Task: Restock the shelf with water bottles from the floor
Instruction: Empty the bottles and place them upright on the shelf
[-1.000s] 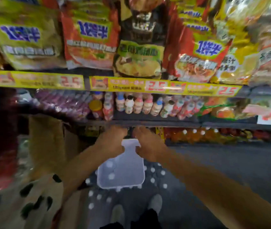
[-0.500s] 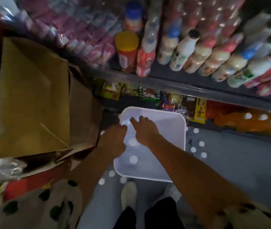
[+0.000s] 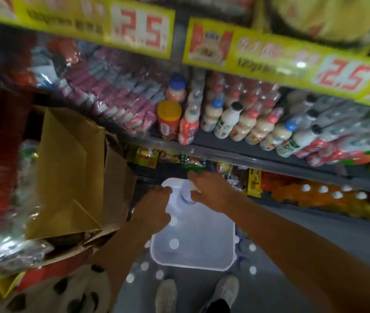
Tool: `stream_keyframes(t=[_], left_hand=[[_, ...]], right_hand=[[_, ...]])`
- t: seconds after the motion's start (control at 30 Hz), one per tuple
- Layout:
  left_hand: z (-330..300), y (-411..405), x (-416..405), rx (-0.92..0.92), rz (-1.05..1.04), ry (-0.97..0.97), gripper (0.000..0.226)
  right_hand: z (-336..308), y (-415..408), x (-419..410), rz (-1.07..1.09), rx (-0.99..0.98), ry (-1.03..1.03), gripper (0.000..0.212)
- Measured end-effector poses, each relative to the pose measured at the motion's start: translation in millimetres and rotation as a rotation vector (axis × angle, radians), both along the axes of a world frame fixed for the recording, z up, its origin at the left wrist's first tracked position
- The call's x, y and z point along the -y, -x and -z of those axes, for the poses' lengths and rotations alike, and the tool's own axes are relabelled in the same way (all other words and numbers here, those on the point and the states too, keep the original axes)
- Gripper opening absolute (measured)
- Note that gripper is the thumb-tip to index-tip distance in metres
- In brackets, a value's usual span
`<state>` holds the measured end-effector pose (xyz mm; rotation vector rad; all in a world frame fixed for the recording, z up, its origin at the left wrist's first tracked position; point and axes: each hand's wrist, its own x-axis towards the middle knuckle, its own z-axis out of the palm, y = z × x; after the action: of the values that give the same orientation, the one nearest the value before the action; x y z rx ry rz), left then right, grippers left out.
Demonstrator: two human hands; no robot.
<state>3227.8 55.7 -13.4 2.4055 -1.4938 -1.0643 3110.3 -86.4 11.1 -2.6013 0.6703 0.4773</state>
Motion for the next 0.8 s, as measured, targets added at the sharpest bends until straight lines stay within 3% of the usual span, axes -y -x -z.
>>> stream_keyframes(t=[0.1, 0.2, 0.43, 0.57, 0.63, 0.7, 0.8], left_hand=[[-56.0, 7.3, 18.8, -0.116, 0.004, 0.053, 0.077], [-127.9, 19.5, 39.0, -0.345, 0.043, 0.257, 0.086], [-305.5, 65.2, 75.7, -0.559, 0.265, 0.419, 0.058], [-396.2, 92.3, 88.7, -0.487, 0.344, 0.561, 0.047], [-431.5, 104.6, 94.9, -0.432, 0.336, 0.666, 0.051], [-466.2, 120.7, 98.6, -0.362, 0.294, 0.786, 0.049], [-518.5, 153.2, 96.9, -0.147, 0.269, 0.945, 0.043]], right_hand=[[-104.3, 22.7, 11.9, 0.000, 0.102, 0.006, 0.027], [-219.6, 47.3, 17.7, 0.030, 0.222, 0.007, 0.022], [-441.9, 106.6, 10.5, 0.132, 0.467, 0.189, 0.020], [-528.4, 143.2, 7.0, 0.317, 0.632, 0.208, 0.020], [-561.1, 160.0, 4.6, 0.429, 0.736, 0.207, 0.032], [-589.1, 177.4, -4.2, 0.515, 0.699, 0.327, 0.044], [-619.4, 196.4, -23.9, 0.540, 0.652, 0.410, 0.032]])
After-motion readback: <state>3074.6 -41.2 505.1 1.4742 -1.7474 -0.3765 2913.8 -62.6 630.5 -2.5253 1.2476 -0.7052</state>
